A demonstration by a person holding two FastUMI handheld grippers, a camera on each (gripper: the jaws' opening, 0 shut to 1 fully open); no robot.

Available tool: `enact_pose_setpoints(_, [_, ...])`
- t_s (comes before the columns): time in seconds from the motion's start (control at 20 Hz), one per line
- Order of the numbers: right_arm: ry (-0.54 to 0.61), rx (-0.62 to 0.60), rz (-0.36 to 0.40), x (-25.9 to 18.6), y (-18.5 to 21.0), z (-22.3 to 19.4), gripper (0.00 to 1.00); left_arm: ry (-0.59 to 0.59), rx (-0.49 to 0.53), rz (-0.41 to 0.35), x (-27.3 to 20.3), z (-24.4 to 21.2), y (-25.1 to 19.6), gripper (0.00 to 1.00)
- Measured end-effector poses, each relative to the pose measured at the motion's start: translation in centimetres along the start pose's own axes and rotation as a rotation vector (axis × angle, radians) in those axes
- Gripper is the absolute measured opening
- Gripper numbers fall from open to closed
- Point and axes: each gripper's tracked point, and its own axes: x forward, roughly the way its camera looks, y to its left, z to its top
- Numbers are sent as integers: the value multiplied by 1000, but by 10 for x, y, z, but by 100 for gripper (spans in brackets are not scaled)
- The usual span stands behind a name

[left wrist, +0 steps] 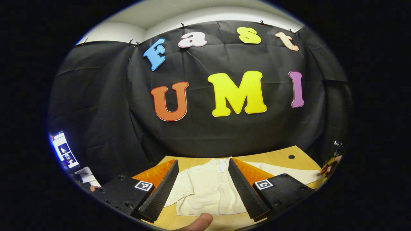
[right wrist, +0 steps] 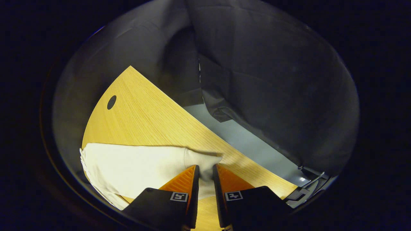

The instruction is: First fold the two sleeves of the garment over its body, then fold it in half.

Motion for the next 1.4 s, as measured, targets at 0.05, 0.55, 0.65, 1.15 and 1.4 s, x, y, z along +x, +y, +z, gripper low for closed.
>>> enact_pose_setpoints(0.05, [4, 11, 3, 0, 1, -1, 15, -1, -1, -3, 2, 0, 0, 99])
enact_pose_setpoints(0.55, [-55, -13, 92, -64, 26, 8, 3, -54, 11, -45, 13, 11, 7, 99])
enact_pose_setpoints(0.65, [-67, -30, 109, -84, 39, 8, 3, -65, -3, -58, 14, 12, 9, 99])
enact_pose_setpoints(1.15, [-172, -211, 247, -191, 158, -7, 2, -69, -88, -55, 16, -8, 61, 99])
enact_pose_setpoints(1.4, [-202, -321, 330, -218, 233, -37, 3, -108, -108, -69, 13, -8, 83, 99])
